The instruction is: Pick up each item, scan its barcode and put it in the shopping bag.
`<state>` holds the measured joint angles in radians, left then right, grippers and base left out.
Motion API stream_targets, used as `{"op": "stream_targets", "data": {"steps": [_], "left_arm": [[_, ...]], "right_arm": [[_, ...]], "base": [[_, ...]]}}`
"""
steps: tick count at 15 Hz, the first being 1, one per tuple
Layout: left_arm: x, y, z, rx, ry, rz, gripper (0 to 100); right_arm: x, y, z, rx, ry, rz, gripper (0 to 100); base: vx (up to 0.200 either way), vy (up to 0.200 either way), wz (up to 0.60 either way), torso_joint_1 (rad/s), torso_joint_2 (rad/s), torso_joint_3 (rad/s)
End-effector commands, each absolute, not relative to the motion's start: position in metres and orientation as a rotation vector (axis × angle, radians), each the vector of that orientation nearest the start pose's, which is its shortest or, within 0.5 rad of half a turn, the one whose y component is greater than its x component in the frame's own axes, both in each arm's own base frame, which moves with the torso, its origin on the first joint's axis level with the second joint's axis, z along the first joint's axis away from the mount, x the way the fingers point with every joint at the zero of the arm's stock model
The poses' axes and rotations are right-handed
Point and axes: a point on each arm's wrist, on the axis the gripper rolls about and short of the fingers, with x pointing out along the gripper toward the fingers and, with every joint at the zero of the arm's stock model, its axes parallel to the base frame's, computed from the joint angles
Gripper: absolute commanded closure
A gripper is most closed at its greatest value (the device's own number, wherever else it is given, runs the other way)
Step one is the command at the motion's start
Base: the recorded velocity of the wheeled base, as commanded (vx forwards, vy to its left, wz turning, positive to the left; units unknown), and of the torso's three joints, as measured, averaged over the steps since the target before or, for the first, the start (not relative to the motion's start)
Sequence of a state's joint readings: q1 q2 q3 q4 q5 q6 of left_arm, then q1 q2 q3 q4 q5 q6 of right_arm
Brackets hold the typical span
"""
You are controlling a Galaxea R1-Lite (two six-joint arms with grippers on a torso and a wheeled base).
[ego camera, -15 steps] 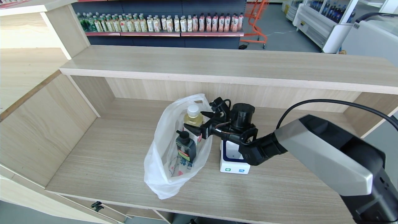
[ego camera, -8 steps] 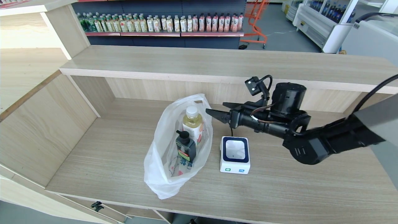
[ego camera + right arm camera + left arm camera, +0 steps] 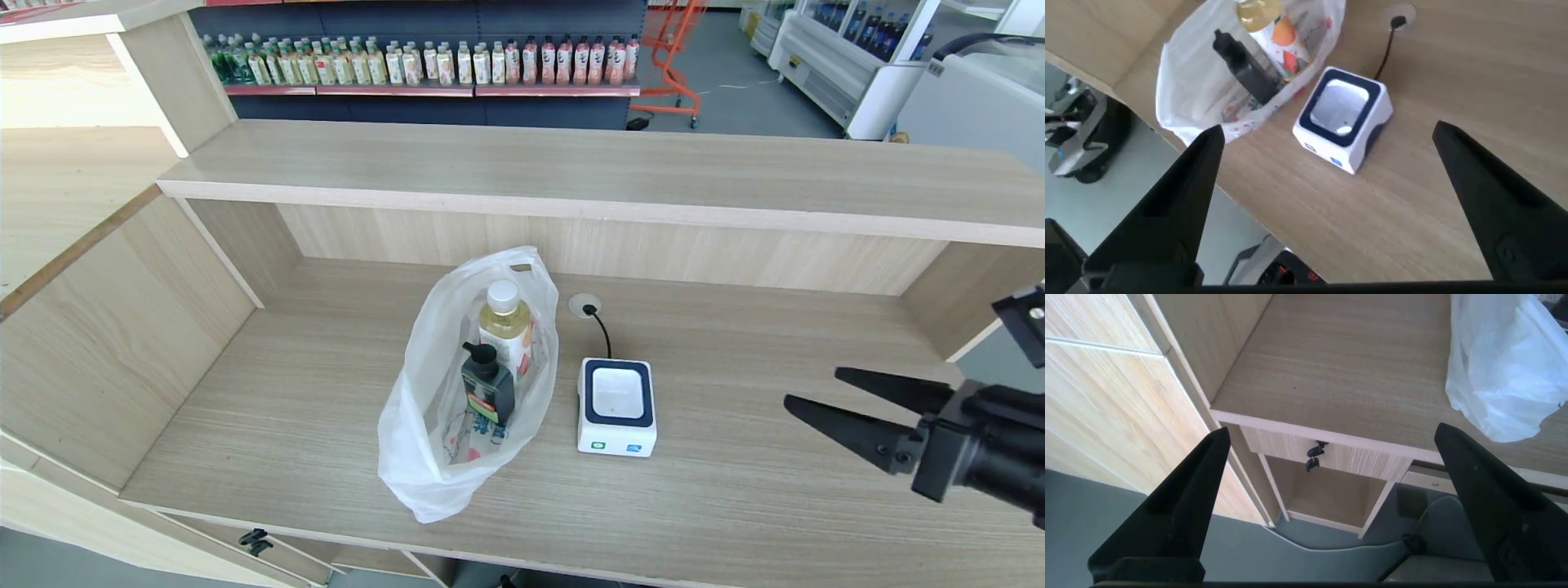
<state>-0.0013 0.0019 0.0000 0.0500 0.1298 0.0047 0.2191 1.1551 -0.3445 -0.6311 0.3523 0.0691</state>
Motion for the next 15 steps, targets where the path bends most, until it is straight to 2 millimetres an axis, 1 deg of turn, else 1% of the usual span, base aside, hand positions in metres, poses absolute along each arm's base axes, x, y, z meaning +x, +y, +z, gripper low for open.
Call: {"op": "stream_targets", "data": {"steps": [1,2,3,6,7,8,9,14,15], "left_arm": [[-0.023,0.003,0.07,0.008,0.051,0.13,0],[-0.023,0.003,0.07,0.008,0.051,0.129,0],[-0.023,0.003,0.07,0.008,0.052,0.129,0],[-0.023,0.003,0.07,0.008,0.052,0.129,0],[-0.023,0.003,0.07,0.008,0.051,0.129,0],[-0.023,0.003,0.07,0.008,0.052,0.129,0],[-0.023,0.003,0.07,0.008,0.052,0.129,0],[-0.023,0.003,0.07,0.008,0.052,0.13,0],[-0.023,0.003,0.07,0.008,0.052,0.129,0]], "right_arm": [[0.021,0.004,0.141,0.021,0.123,0.187,0],[0.004,0.003,0.128,0.006,0.091,0.156,0],[-0.004,0.002,0.117,-0.014,0.056,0.128,0],[-0.017,0.002,0.086,-0.025,-0.014,0.008,0],[-0.019,-0.001,0.083,-0.018,-0.004,-0.107,0],[-0.023,-0.002,0.079,-0.022,-0.03,-0.054,0],[-0.022,-0.001,0.078,-0.032,-0.018,-0.034,0],[-0.023,-0.001,0.077,-0.014,-0.01,-0.035,0],[-0.023,-0.001,0.077,-0.009,-0.011,-0.035,100]], "base": [[0.0,0.0,0.0,0.0,0.0,0.0],[0.0,0.0,0.0,0.0,0.0,0.0],[0.0,0.0,0.0,0.0,0.0,0.0],[0.0,0.0,0.0,0.0,0.0,0.0],[0.0,0.0,0.0,0.0,0.0,0.0],[0.0,0.0,0.0,0.0,0.0,0.0],[0.0,0.0,0.0,0.0,0.0,0.0],[0.0,0.0,0.0,0.0,0.0,0.0],[0.0,0.0,0.0,0.0,0.0,0.0]]}}
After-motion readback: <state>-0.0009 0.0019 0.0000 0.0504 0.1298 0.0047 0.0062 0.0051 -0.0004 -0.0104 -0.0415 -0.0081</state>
